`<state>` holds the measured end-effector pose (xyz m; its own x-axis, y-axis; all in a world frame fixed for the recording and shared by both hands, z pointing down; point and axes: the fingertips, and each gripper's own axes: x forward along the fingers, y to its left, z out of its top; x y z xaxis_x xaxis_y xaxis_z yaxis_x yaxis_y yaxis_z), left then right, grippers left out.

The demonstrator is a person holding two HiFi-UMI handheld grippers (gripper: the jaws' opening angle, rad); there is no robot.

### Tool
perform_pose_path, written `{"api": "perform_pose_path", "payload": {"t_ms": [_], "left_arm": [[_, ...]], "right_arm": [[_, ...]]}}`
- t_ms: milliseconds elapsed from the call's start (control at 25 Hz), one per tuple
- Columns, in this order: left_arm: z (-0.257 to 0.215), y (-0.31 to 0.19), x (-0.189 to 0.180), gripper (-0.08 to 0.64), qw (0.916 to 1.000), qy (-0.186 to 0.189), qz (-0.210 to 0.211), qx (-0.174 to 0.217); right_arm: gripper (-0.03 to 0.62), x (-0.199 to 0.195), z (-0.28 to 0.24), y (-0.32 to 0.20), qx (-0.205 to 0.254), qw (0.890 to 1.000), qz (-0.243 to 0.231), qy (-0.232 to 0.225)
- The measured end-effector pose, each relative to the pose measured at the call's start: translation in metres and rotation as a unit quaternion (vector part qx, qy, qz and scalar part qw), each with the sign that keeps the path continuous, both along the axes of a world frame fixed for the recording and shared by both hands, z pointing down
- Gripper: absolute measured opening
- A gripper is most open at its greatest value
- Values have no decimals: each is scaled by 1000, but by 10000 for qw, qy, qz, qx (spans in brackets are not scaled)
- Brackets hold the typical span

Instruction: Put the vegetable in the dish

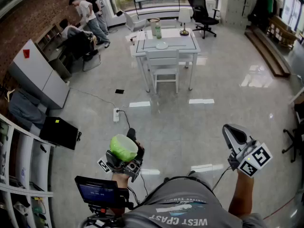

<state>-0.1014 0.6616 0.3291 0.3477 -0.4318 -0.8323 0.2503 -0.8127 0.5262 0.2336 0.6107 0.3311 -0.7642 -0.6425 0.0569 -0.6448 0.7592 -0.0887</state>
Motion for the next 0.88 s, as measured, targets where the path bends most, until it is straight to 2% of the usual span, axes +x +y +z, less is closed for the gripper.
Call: {"api": "perform_pose_path", "payload": {"t_ms": [200, 480, 640, 880], "left_arm": [[-8, -15, 25, 549, 9999, 20, 131, 24], [-9, -54, 60, 549, 9999, -49, 81, -75], [-14, -71, 72, 549, 10000, -45, -53, -28], [-10, -95, 84, 549, 9998, -161, -123, -52]], "right_arm": [[8, 15, 2, -16, -39, 10000, -53, -52], [8, 36, 7, -60, -148, 9993, -192, -301], [9, 47, -1, -83, 61, 9988, -295, -375], [9, 33, 10, -112, 30, 9974, -645, -327]]}}
